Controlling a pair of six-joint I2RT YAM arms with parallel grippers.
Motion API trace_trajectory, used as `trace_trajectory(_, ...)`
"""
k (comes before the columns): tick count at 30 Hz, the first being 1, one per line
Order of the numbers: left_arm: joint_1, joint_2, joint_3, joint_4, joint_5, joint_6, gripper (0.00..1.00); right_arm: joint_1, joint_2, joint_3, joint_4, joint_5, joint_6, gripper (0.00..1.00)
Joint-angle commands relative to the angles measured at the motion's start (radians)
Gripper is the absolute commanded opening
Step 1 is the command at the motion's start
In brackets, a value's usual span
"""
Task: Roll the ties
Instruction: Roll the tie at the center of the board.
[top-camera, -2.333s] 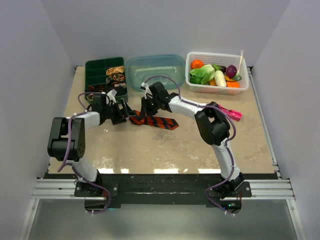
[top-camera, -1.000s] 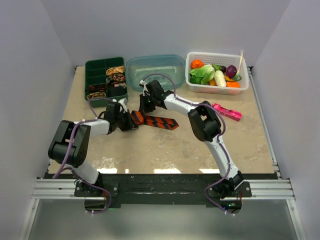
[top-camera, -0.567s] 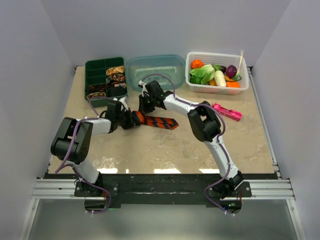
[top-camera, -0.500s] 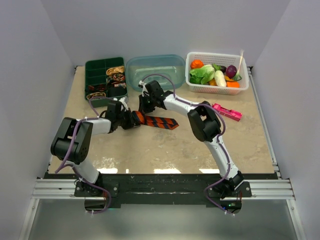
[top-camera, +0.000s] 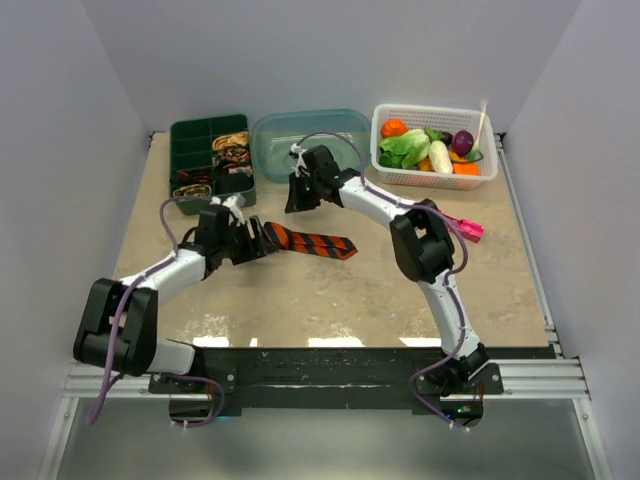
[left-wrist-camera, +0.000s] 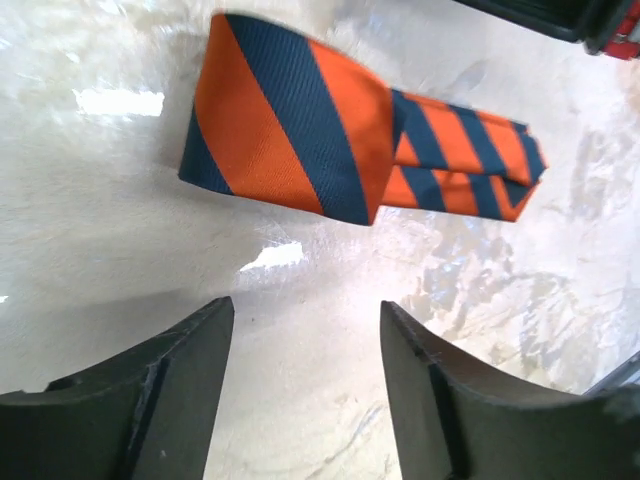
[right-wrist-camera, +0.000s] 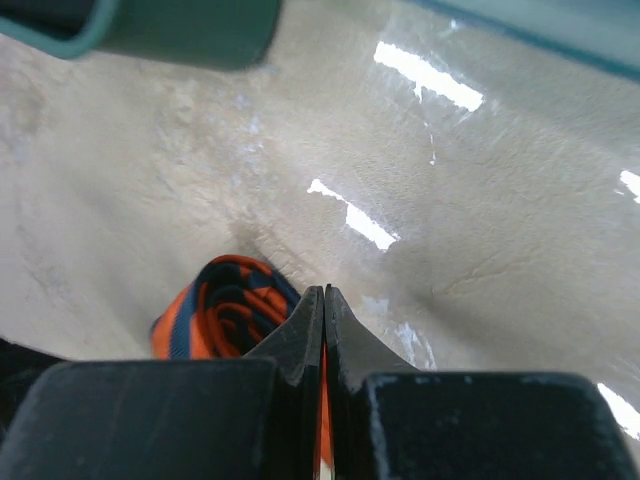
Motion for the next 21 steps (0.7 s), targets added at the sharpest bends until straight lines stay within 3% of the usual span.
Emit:
trace_trajectory(1,0.097,-0.100,0.005,-0.050,0.044,0.033,0.72,0.002,-0.208,-0.066,0.035,0.028,-0.009,0.00)
trace_trajectory(7,0.240,-0.014,0.046,-0.009,0.168,0.047,0.88,0.028,-0.270,-0.149,0.020,-0.038,-0.029,0.00)
trace_trajectory(12,0.274,0.118,0.077,0.135,0.285,-0.010,0.91,0.056,-0.264,-0.189,0.021,-0.072,-0.031,0.00)
trace_trajectory(21,0.274,0.284,0.077,0.298,0.340,-0.073,0.92,0.075,-0.236,-0.244,0.021,-0.062,-0.034,0.00)
